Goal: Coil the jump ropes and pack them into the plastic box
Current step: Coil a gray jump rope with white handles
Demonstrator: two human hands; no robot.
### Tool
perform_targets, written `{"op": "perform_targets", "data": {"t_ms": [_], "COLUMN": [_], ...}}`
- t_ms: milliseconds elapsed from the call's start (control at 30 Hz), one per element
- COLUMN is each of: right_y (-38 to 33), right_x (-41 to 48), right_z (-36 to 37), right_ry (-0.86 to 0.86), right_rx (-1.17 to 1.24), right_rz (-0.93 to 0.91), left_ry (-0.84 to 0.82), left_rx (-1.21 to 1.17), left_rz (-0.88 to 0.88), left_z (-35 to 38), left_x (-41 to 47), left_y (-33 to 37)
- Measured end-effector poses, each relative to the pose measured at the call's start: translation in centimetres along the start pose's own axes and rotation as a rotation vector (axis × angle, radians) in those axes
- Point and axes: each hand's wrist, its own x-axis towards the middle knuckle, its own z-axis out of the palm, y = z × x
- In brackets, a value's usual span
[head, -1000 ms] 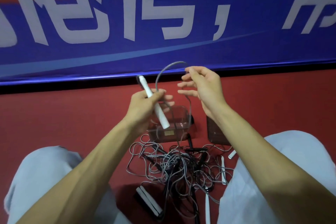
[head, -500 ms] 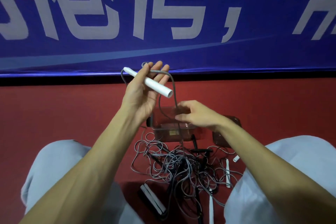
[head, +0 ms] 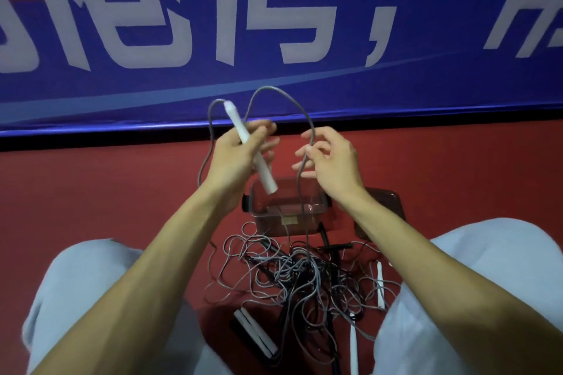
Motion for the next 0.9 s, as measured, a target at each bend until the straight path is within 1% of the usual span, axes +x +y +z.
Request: {"op": "perform_targets", "data": {"t_ms": [67, 100, 267, 333, 433, 500, 533, 600, 633, 700, 767, 833, 900], "right_y": [-0.8, -1.3, -3.7, -3.9, -3.3, -2.9, -2.8, -2.8, -2.8, -2.5, -1.8, -1.0, -0.2], "right_x": [0.0, -0.1, -0.5, -0.4, -0.3, -0.3, -0.2, 0.1, 0.3, 0.6, 0.5, 0.2, 0.0], "right_z": [-0.4, -0.5, -1.2, -1.6, -1.8, -1.7, -1.7, -1.8, -1.9, -2.1, -2.0, -1.6, -1.0], "right_ry": [0.042, 0.063, 0.1, 0.137, 0.157, 0.162, 0.161, 0.155, 0.145, 0.107, 0.043, -0.016, -0.087], "right_rx": [0.088, 0.132, 0.346, 0.452, 0.675, 0.74, 0.745, 0.733, 0.708, 0.574, 0.401, 0.25, 0.104], "right_rz": [-0.019, -0.046, -0.184, -0.156, -0.026, 0.041, 0.059, 0.084, 0.097, 0.117, 0.143, 0.172, 0.19], "left_ry": [-0.058, -0.095, -0.233, -0.306, -0.379, -0.395, -0.375, -0.284, -0.22, -0.101, -0.011, 0.039, 0.04], "left_rx": [0.226, 0.286, 0.363, 0.379, 0.425, 0.444, 0.443, 0.342, 0.229, -0.008, -0.2, -0.368, -0.433], "left_rz": [0.003, -0.007, -0.076, -0.077, -0.052, -0.05, -0.043, -0.056, -0.085, -0.143, -0.162, -0.152, -0.127], "left_z": [0.3, 0.5, 1.1, 1.1, 1.1, 1.4, 1.6, 1.8, 1.9, 1.8, 1.6, 1.1, 0.6], "left_x": [-0.2, -0.2, -0.4, -0.5, -0.6, -0.8, -0.9, -0.9, -0.9, -0.7, -0.4, -0.2, -0.2], "left_y": [-1.0, -1.4, -2.4, -2.7, -3.1, -3.3, -3.4, -3.4, -3.2, -2.5, -1.3, 0.0, 0.9]}}
